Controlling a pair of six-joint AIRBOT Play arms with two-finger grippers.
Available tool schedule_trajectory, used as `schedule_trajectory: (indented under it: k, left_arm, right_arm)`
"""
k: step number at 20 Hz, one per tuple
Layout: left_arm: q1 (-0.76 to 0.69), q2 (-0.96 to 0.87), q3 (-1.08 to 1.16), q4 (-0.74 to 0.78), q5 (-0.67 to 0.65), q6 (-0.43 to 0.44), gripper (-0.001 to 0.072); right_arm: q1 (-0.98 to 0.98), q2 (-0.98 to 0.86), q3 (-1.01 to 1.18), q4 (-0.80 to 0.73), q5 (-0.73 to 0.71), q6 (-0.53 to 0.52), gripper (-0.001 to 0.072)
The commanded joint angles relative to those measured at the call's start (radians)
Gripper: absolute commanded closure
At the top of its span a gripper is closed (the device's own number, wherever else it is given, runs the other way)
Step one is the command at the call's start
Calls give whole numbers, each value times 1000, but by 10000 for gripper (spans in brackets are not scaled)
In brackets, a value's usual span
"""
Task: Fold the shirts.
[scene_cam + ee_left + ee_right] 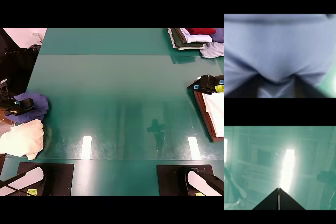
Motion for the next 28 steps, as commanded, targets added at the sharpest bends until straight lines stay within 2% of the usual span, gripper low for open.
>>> schedule_trajectory:
  k: [1,4,8,12,14,19,25,26,27,28]
  left_arm:
    - [3,-15,2,-16,33,-25,677]
    - [0,49,100,-90,1,38,677]
    - [-53,202,349,-227,-78,116,677]
    - [-276,266,634,-233,-208,136,678]
    - [-424,263,697,-233,-228,135,678]
    - [-758,195,675,-230,-289,85,678]
    - [-1061,15,455,-257,-243,78,675]
    - [-1094,-19,421,-258,-227,78,621]
    - [-1116,-50,401,-259,-216,77,338]
    - [-1124,-80,395,-260,-210,77,135]
  right_arm:
    - [1,1,0,0,-1,0,693]
    - [1,1,14,2,-15,0,693]
    - [1,1,159,1,-71,0,692]
    - [1,1,319,1,-179,0,693]
    - [1,1,375,0,-217,0,692]
    - [1,1,438,0,-226,0,693]
    - [1,1,434,-1,-199,0,693]
    - [1,1,434,-1,-198,0,693]
    - [1,0,434,-1,-199,0,692]
    - [1,1,434,-1,-198,0,693]
